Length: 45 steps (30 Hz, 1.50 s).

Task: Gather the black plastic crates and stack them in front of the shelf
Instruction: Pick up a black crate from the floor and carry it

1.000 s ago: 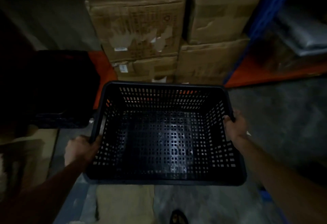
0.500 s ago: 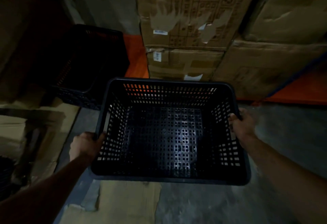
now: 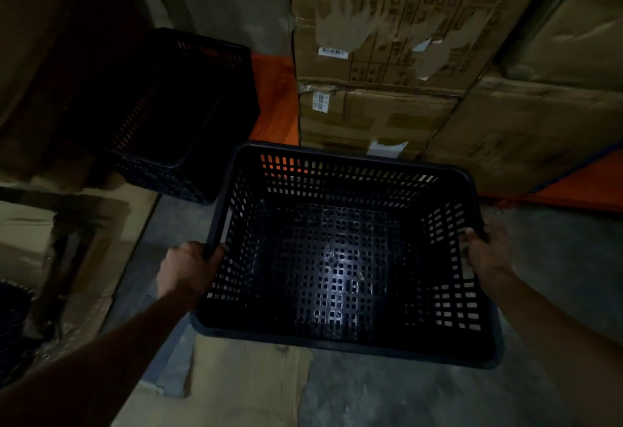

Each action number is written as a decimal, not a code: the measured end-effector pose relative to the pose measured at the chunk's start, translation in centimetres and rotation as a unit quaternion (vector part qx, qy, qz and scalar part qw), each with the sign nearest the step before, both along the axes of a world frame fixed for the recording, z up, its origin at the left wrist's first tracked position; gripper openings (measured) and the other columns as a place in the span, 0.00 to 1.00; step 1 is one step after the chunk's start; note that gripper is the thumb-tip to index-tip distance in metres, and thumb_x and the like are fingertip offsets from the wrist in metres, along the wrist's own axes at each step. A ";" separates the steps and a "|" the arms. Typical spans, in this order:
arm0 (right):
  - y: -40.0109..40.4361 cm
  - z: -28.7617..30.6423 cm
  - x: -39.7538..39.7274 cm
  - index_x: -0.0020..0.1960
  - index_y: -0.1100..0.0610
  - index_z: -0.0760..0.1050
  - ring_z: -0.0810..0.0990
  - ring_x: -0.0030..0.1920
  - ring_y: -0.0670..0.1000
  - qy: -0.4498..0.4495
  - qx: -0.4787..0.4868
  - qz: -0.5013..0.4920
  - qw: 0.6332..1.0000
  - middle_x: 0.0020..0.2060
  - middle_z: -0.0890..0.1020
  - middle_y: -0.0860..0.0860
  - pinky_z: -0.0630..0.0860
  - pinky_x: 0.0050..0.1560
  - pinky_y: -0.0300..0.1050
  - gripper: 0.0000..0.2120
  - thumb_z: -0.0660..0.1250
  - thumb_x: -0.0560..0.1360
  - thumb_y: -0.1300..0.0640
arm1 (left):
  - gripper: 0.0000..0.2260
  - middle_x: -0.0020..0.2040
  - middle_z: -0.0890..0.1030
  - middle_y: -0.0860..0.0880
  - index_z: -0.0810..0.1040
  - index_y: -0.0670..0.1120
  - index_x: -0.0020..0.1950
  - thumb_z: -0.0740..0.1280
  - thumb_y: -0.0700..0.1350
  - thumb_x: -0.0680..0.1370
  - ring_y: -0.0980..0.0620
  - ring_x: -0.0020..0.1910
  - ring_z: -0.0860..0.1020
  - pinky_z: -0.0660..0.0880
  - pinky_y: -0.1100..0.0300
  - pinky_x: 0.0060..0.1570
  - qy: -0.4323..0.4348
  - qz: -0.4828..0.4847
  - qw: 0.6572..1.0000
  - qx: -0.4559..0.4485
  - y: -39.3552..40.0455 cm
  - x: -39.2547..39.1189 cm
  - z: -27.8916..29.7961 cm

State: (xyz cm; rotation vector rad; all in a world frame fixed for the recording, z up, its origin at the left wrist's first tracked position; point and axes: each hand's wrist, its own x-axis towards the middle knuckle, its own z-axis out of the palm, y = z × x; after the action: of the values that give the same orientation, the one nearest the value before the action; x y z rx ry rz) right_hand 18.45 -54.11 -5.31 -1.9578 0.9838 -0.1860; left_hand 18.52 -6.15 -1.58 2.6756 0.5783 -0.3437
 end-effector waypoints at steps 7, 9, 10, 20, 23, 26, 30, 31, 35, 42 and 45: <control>-0.4 0.3 -0.1 0.52 0.53 0.69 0.78 0.46 0.59 0.005 0.009 0.010 1.000 0.46 0.78 0.59 0.76 0.50 0.61 0.09 0.62 0.75 0.64 | 0.21 0.45 0.82 0.37 0.74 0.46 0.36 0.60 0.64 0.75 0.37 0.46 0.79 0.68 0.55 0.39 0.023 -0.012 1.000 0.009 -0.4 0.5 -0.1; -0.5 0.1 -0.2 0.51 0.50 0.70 0.79 0.45 0.62 0.018 -0.005 0.016 1.000 0.46 0.79 0.60 0.77 0.48 0.62 0.10 0.62 0.73 0.63 | 0.22 0.44 0.82 0.38 0.74 0.46 0.36 0.61 0.64 0.75 0.37 0.46 0.80 0.69 0.55 0.39 0.029 -0.011 0.999 0.010 -0.2 0.6 0.0; -0.6 0.0 -0.5 0.51 0.50 0.70 0.79 0.44 0.62 0.024 -0.015 0.021 0.999 0.45 0.79 0.60 0.77 0.47 0.62 0.11 0.62 0.72 0.63 | 0.22 0.43 0.82 0.38 0.74 0.46 0.36 0.61 0.64 0.74 0.37 0.45 0.80 0.70 0.55 0.39 0.032 -0.011 0.999 0.011 -0.1 0.6 -0.1; -0.1 1.6 0.4 0.66 0.65 0.69 0.77 0.57 0.67 0.067 -0.105 0.081 0.989 0.59 0.77 0.66 0.72 0.56 0.54 0.18 0.60 0.76 0.65 | 0.21 0.47 0.83 0.35 0.81 0.40 0.45 0.65 0.59 0.75 0.34 0.49 0.80 0.70 0.54 0.40 0.033 0.006 0.999 0.014 -1.0 -0.6 0.0; -0.1 1.6 0.1 0.66 0.64 0.69 0.77 0.57 0.67 0.063 -0.113 0.088 0.988 0.59 0.77 0.66 0.72 0.55 0.54 0.18 0.60 0.76 0.65 | 0.20 0.48 0.82 0.36 0.80 0.40 0.47 0.65 0.57 0.75 0.35 0.50 0.80 0.71 0.53 0.40 0.044 0.013 0.999 0.018 -1.4 -0.4 0.3; 0.2 1.5 -0.4 0.66 0.63 0.70 0.77 0.56 0.66 0.046 -0.104 0.088 0.990 0.57 0.78 0.65 0.72 0.53 0.52 0.18 0.61 0.77 0.60 | 0.19 0.48 0.82 0.36 0.81 0.39 0.49 0.66 0.56 0.75 0.36 0.48 0.81 0.73 0.51 0.41 0.039 0.017 0.999 0.031 -2.1 0.0 0.8; -0.7 1.5 -0.4 0.66 0.59 0.71 0.80 0.50 0.57 0.009 -0.005 0.098 0.995 0.53 0.81 0.59 0.76 0.56 0.54 0.18 0.63 0.78 0.55 | 0.18 0.44 0.82 0.35 0.80 0.40 0.43 0.65 0.56 0.75 0.35 0.45 0.80 0.74 0.50 0.41 -0.013 0.042 0.999 0.025 -2.5 0.2 1.0; -1.3 1.5 -0.6 0.67 0.57 0.72 0.80 0.48 0.54 0.017 0.006 0.122 0.992 0.54 0.81 0.58 0.76 0.56 0.56 0.19 0.64 0.78 0.52 | 0.19 0.43 0.82 0.35 0.80 0.40 0.43 0.65 0.56 0.75 0.35 0.44 0.80 0.75 0.50 0.41 -0.024 0.043 0.999 0.019 -2.5 0.4 0.9; -3.1 1.3 -2.8 0.58 0.52 0.77 0.81 0.48 0.55 0.130 -0.004 0.187 0.974 0.48 0.83 0.53 0.75 0.53 0.50 0.33 0.58 0.68 0.27 | 0.19 0.47 0.81 0.34 0.80 0.40 0.48 0.64 0.56 0.75 0.34 0.49 0.79 0.74 0.48 0.45 -0.022 0.041 0.999 0.017 -3.2 0.4 0.3; -2.3 -1.6 -4.9 0.62 0.61 0.73 0.81 0.50 0.66 0.123 -0.010 0.068 0.990 0.48 0.82 0.66 0.76 0.55 0.60 0.30 0.60 0.75 0.37 | 0.13 0.45 0.82 0.37 0.69 0.48 0.58 0.61 0.52 0.77 0.33 0.45 0.80 0.69 0.49 0.39 -0.058 -0.016 0.998 0.000 -4.2 -2.7 0.6; -2.4 -0.9 -4.8 0.57 0.62 0.74 0.81 0.46 0.66 0.155 -0.034 0.093 0.983 0.41 0.81 0.66 0.75 0.52 0.56 0.27 0.57 0.77 0.38 | 0.15 0.50 0.82 0.37 0.72 0.47 0.62 0.61 0.51 0.78 0.33 0.50 0.79 0.71 0.47 0.43 -0.048 -0.047 0.998 -0.004 -3.7 -2.7 0.7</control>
State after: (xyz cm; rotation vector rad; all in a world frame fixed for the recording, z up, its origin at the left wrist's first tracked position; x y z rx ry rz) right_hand 13.64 -56.48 -6.26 -2.1708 0.9924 0.2001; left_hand 15.86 -9.86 -0.83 2.7004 0.4218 -0.2409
